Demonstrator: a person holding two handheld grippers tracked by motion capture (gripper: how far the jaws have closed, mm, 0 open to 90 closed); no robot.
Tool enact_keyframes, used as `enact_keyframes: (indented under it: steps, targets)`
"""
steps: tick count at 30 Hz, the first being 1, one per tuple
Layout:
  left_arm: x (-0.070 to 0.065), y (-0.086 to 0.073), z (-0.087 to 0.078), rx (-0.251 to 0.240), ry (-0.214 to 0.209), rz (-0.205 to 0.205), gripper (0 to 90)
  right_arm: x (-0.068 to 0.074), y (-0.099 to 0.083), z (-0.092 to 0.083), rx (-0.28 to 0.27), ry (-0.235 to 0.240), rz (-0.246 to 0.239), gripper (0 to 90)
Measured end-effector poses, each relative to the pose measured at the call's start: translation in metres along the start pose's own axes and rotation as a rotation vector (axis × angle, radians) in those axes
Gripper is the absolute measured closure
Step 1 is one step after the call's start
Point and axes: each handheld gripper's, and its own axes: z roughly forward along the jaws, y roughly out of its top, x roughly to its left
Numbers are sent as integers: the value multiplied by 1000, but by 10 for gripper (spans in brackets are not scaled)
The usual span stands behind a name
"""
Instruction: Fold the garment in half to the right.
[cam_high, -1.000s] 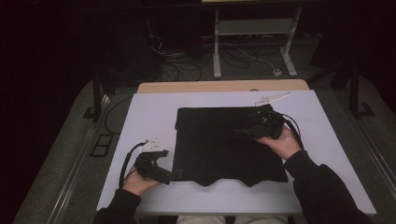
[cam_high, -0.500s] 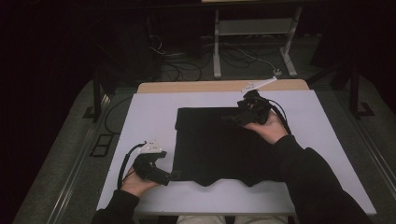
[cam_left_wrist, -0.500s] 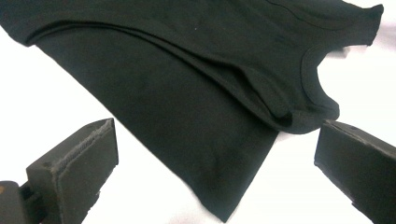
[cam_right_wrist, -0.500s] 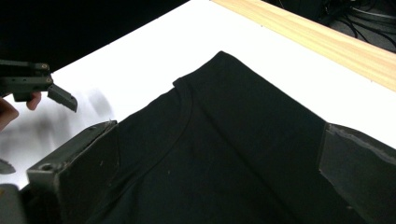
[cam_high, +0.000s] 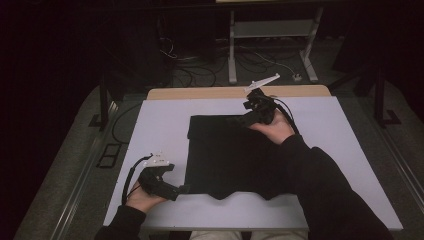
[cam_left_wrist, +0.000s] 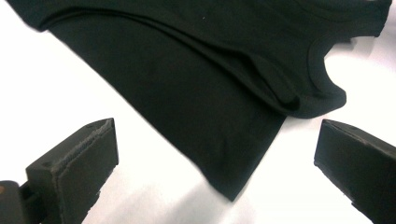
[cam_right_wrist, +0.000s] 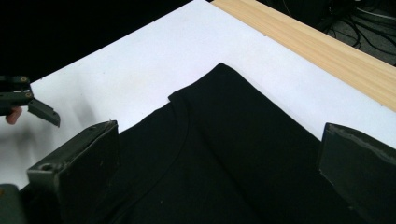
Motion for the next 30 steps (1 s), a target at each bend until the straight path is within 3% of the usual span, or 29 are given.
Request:
enact_keyframes:
  steps: [15,16,25,30]
  targets:
    - [-1,-12,6,60,-7,6,0,-2,14,44,47,4,-14,0]
    - [-1,-12,6,74,-10,21,0,-3,15,46,50,5,-16,0]
    - [-5,-15,11,85,-34,24,0,-4,24,65,51,10,-16,0]
    - [-4,-16,13,117,-44,73,0,-5,29,78,62,11,-15,0]
